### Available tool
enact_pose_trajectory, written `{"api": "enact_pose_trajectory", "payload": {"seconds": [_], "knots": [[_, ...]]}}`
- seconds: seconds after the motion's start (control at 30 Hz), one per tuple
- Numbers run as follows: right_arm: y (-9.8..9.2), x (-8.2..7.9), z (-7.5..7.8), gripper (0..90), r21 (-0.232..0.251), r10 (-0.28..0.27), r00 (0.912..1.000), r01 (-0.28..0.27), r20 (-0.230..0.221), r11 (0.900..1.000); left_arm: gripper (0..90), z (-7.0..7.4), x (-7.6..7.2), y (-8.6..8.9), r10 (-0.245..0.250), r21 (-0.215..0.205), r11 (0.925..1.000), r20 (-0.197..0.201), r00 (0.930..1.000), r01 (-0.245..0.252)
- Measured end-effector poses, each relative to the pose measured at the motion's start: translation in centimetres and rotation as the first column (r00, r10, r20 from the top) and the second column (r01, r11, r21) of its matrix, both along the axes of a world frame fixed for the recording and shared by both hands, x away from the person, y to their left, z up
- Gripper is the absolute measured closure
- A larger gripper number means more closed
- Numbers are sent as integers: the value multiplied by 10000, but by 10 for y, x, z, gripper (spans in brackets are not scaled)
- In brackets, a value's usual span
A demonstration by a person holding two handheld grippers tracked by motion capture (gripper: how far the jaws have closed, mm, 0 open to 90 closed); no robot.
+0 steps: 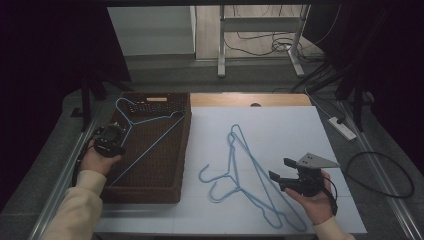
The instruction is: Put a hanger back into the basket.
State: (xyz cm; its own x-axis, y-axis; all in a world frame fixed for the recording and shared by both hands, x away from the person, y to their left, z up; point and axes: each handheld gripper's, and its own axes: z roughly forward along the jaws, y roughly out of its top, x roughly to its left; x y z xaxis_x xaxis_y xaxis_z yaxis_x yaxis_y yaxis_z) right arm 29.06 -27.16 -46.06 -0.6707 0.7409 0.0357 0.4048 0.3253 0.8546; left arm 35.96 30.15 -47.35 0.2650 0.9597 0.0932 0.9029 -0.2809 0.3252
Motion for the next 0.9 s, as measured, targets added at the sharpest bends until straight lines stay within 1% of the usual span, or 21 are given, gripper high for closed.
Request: {"api": "enact_pose_trajectory", "payload": {"seconds": [0.03,0.13,0.23,0.27,0.3,0.37,0.4,0.43,0.47,0.5,0.53,0.57,0.63,0.7,0.73,0.8,0.83,0.9], "knots": [[0,0,0,261,14,-2,10000,2,0,10000,832,-1,1,-1,12,51,10000,-41,10000,-12],[0,0,0,261,28,-12,10000,12,-2,10000,825,-2,1,-1,15,35,10000,-119,9999,-15],[0,0,0,260,13,-11,10000,11,-13,10000,812,-1,1,-1,-5,21,10000,-123,9999,5],[0,0,0,260,10,1,10000,-1,-19,10000,796,-1,1,-1,6,40,10000,-68,10000,-6],[0,0,0,260,-16,12,10000,-12,-25,10000,765,-1,1,0,31,75,10000,7,10000,-31],[1,-1,0,260,15,20,10000,-20,-30,10000,665,1,0,0,157,149,9998,197,9997,-160],[1,-1,0,260,20,21,10000,-21,-31,10000,616,2,-1,1,197,70,9998,329,9993,-200],[1,-1,0,260,16,16,10000,-16,-34,10000,601,4,-2,1,191,-125,9997,449,9988,-185],[1,-1,0,260,24,20,10000,-20,-29,10000,574,7,-4,0,152,-228,9996,643,9978,-138],[0,-1,0,261,25,23,10000,-23,-25,10000,540,10,-6,-1,90,-218,9997,939,9955,-69],[0,-1,0,260,33,26,10000,-25,-25,10000,491,14,-9,-3,71,-193,9998,1228,9924,-48],[0,-1,0,261,38,25,10000,-24,-30,10000,473,18,-12,-4,52,-278,9996,1479,9890,-11],[0,0,0,260,42,17,10000,-17,-53,10000,439,25,-17,-5,-85,-662,9976,1889,9820,213],[0,1,0,260,60,-3,10000,4,-71,10000,421,32,-24,-5,-231,-1076,9930,2292,9731,490],[0,1,0,260,66,-4,10000,5,-78,10000,409,36,-27,-6,-372,-1303,9888,2540,9665,723],[0,2,0,260,78,7,10000,-6,-90,10000,396,44,-35,-8,-627,-1730,9777,3010,9516,1192],[0,2,0,260,104,-5,9999,6,-101,9999,387,47,-39,-9,-738,-1911,9713,3238,9432,1416],[-1,3,0,260,132,-6,9999,8,-131,9999,377,53,-47,-13,-929,-2241,9574,3577,9292,1820]]}}
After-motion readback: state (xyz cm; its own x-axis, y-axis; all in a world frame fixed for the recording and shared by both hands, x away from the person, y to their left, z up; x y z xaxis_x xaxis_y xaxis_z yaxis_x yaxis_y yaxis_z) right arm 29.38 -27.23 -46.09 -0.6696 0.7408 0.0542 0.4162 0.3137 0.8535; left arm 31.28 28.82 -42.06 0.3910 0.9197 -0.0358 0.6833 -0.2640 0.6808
